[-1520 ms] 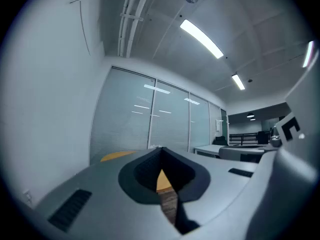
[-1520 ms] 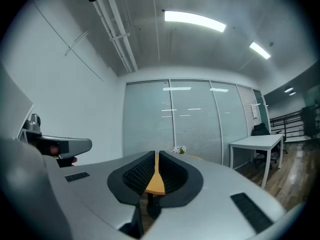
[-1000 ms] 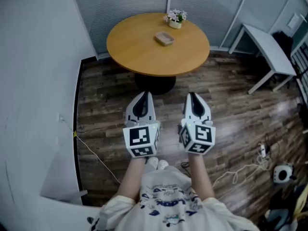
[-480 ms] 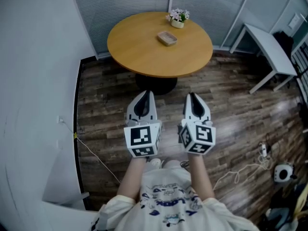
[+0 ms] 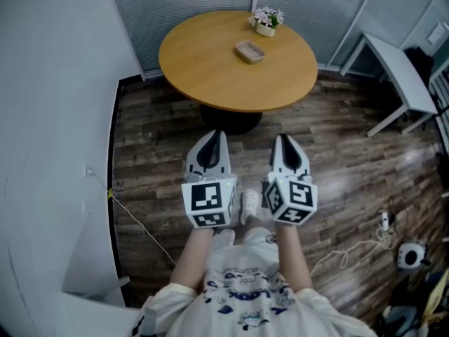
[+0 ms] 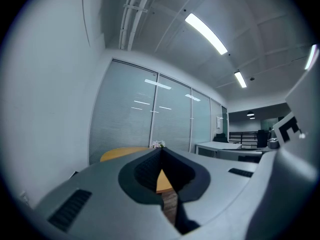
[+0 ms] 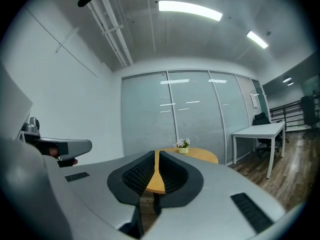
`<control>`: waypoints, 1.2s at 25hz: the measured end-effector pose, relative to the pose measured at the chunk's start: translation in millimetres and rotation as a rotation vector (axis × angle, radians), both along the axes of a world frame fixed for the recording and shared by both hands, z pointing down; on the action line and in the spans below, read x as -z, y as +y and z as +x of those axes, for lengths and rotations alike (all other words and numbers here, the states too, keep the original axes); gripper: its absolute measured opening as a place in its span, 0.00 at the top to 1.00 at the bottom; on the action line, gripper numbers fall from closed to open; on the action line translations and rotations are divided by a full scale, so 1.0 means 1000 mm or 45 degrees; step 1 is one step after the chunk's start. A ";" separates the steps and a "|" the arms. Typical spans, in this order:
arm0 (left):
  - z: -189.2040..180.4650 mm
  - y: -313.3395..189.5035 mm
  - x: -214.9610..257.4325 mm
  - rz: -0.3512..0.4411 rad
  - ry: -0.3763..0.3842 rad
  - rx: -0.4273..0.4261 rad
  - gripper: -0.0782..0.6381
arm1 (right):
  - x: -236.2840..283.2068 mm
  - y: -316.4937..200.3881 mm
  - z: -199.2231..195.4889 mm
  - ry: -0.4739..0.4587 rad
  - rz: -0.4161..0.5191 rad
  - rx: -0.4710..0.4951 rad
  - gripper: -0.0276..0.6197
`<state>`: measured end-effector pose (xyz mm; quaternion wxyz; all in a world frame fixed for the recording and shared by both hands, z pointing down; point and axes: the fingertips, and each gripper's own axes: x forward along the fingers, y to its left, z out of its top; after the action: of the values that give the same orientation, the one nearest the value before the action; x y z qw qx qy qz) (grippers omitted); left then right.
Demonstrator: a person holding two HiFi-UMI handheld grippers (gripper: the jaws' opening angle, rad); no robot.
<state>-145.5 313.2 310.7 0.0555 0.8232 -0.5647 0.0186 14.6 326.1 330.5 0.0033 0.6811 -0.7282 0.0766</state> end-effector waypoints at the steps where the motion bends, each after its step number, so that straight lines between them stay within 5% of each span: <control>1: 0.000 -0.005 -0.002 -0.004 0.000 0.004 0.89 | -0.002 -0.004 0.000 0.003 -0.003 0.002 0.91; 30: 0.096 -0.233 -0.003 -0.044 -0.015 0.146 0.89 | 0.002 -0.255 0.094 -0.018 -0.020 0.152 0.91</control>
<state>-49.2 80.4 313.9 0.0674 0.7883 -0.6109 0.0300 108.2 71.0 328.7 0.0081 0.6358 -0.7669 0.0870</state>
